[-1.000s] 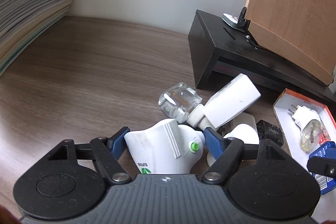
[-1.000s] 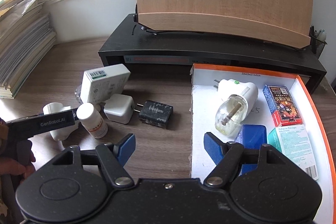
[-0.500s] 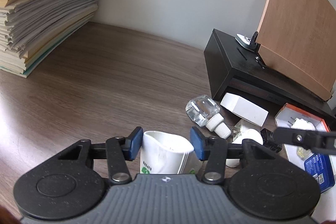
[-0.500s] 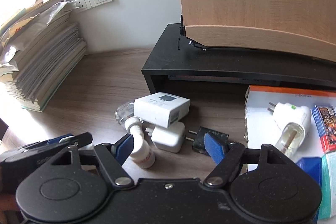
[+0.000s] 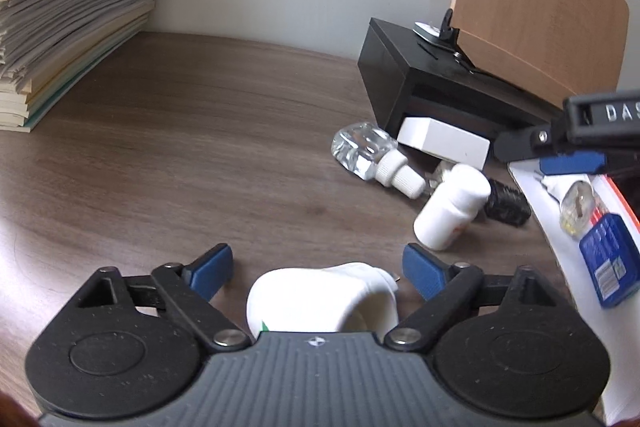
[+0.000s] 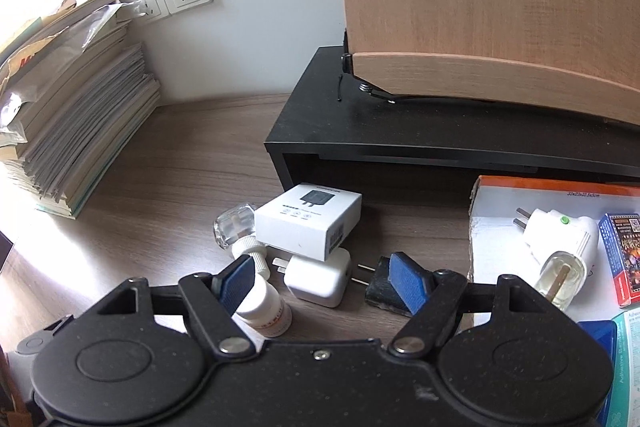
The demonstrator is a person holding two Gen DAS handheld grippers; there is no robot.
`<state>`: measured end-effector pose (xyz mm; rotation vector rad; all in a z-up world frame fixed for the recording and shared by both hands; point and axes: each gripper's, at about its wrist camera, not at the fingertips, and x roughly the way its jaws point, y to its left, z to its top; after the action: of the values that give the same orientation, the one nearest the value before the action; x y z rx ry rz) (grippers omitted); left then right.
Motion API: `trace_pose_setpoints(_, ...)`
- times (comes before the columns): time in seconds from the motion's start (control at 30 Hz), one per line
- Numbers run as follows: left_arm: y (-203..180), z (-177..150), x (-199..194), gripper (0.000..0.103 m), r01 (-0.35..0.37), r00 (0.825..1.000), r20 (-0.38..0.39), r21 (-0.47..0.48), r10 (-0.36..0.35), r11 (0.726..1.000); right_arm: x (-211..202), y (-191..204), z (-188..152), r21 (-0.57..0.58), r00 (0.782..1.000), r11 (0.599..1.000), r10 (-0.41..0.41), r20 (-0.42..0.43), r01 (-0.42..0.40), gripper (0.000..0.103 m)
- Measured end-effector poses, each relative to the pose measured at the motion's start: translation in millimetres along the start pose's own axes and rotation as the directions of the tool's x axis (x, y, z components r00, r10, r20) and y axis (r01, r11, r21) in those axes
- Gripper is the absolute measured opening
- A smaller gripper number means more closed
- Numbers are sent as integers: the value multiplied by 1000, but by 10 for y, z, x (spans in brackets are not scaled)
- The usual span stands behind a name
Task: Organize rigid objects
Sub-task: 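Grasp the white plug-in freshener with left tool while right tool grasps the pill bottle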
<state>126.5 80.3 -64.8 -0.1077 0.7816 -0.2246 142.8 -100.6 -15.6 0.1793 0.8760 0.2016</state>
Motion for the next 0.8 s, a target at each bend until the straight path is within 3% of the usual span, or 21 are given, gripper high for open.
trace_pose_setpoints(0.23, -66, -188, -124, 94, 3, 1000, 23, 72, -5, 997, -15, -33, -79, 11, 1000, 1000, 19, -20, -19, 88)
trace_pose_setpoints(0.33, -74, -273, -185, 77, -24, 998, 57, 99, 19, 995, -3, -12, -154, 11, 999, 1000, 28, -38, -28, 88)
trace_pose_setpoints(0.37, -55, -281, -203, 67, -29, 997, 67, 89, 23, 996, 6, 0, -184, 12, 998, 999, 34, -45, -33, 88)
trace_pose_setpoints(0.6, 13, -229, -207, 66, 4, 997, 78, 9, -5, 1000, 75, 208, -339, -29, 992, 994, 98, -81, -101, 88)
trace_pose_setpoints(0.73, 38, -207, -266, 66, 12, 996, 90, -28, -9, 1000, 216, 332, -370, -73, 993, 993, 90, -80, -96, 88)
trace_pose_setpoints(0.77, 45, -199, -288, 66, 10, 996, 93, -31, -7, 999, 262, 358, -376, -83, 993, 992, 88, -81, -94, 87)
trace_pose_setpoints(0.8, 53, -188, -310, 66, 5, 995, 96, -33, -2, 999, 302, 381, -379, -91, 993, 991, 87, -83, -95, 78)
